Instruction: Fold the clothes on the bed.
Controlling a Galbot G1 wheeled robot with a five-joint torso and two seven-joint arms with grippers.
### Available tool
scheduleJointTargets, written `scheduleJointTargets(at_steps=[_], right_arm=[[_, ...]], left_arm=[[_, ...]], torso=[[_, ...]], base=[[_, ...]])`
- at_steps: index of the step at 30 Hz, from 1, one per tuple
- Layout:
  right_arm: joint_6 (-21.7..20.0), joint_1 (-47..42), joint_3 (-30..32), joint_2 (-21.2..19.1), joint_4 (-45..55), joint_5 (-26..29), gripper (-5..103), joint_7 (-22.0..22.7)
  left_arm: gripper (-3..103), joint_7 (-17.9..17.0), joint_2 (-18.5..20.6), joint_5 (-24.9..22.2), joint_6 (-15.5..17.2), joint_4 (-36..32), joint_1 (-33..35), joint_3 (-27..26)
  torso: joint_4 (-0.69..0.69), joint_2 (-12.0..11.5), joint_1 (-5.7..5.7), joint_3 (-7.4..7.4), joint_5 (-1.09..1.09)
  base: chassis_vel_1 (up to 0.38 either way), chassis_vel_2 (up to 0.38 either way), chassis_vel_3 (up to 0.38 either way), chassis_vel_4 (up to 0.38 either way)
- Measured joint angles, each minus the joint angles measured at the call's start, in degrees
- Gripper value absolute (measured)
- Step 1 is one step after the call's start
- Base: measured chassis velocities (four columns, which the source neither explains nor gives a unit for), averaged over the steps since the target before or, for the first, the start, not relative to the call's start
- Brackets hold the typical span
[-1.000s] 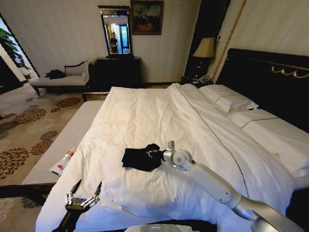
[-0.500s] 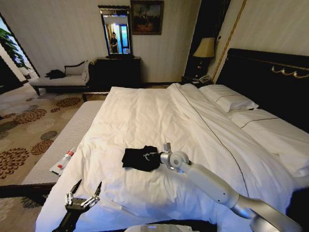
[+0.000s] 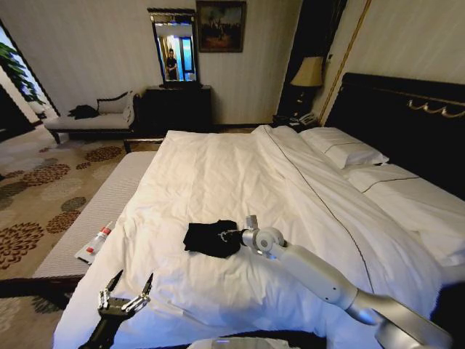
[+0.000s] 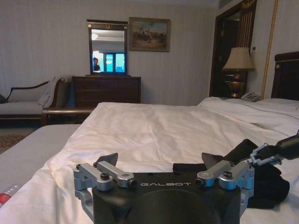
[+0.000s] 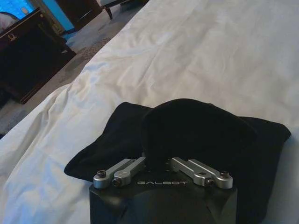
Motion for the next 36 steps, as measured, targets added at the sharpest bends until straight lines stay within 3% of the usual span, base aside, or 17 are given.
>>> scheduleJointTargets(at_steps=[4,6,7,8,14,16,17,20,22,26,33,36], right_arm=[[0.1,0.8,-1.2,0.0,0.8,0.4,5,-0.1],[-0.1,1.7,-2.3,0.7,1.4,1.3,16,0.5],[-0.1,1.7,-2.3,0.7,1.4,1.3,16,0.5],[-0.2,2.7,-3.5,1.4,1.5,1.7,27,1.0],[-0.4,6.6,-8.2,1.8,2.0,2.5,44,1.3],[-0.4,7.9,-9.9,2.4,1.7,2.6,54,1.3],[-0.4,7.9,-9.9,2.4,1.7,2.6,54,1.3],[-0.4,9.0,-11.4,4.1,0.3,2.5,71,1.7],[-0.4,9.2,-11.5,4.8,0.0,2.6,71,2.0],[-0.3,9.8,-11.0,6.9,0.6,3.8,92,2.9],[0.5,7.9,-5.6,5.0,6.0,5.2,100,3.2],[5.7,5.1,-2.0,3.5,6.6,-1.0,100,2.3]], left_arm=[[100,0.0,0.0,0.0,0.0,0.0,0.0,0.0],[100,0.0,0.0,0.0,0.0,0.0,0.0,0.0],[100,0.0,0.0,0.0,0.0,0.0,0.0,0.0],[100,0.0,0.0,0.0,0.0,0.0,0.0,0.0],[100,0.0,0.0,0.0,0.0,0.0,0.0,0.0],[100,0.0,0.0,0.0,0.0,0.0,0.0,0.0],[100,0.0,0.0,0.0,0.0,0.0,0.0,0.0],[100,0.0,0.0,0.0,0.0,0.0,0.0,0.0],[100,0.0,0.0,0.0,0.0,0.0,0.0,0.0],[100,0.0,0.0,0.0,0.0,0.0,0.0,0.0],[100,0.0,0.0,0.0,0.0,0.0,0.0,0.0],[100,0.0,0.0,0.0,0.0,0.0,0.0,0.0]], torso=[[0.00,0.0,0.00,0.00,0.00],[0.00,0.0,0.00,0.00,0.00],[0.00,0.0,0.00,0.00,0.00],[0.01,0.0,0.00,0.00,0.00],[0.00,0.0,-0.01,0.00,0.00],[0.00,0.0,-0.01,0.00,0.00],[0.00,0.0,-0.01,0.00,0.00],[0.00,0.0,-0.01,0.00,0.00],[0.00,0.0,-0.01,0.00,0.00],[0.01,0.0,-0.01,0.00,0.00],[0.00,0.0,-0.01,0.00,0.00],[-0.02,0.0,-0.01,0.00,0.00]], base=[[0.000,0.000,0.000,0.000],[0.000,0.000,0.000,0.000],[0.000,0.000,0.000,0.000],[0.000,0.000,0.000,0.000],[0.000,0.000,0.000,0.000],[0.000,0.000,0.000,0.000],[0.000,0.000,0.000,0.000],[0.000,0.000,0.000,0.000],[0.000,0.000,0.000,0.000],[0.000,0.000,0.000,0.000],[0.000,0.000,0.000,0.000],[0.000,0.000,0.000,0.000]])
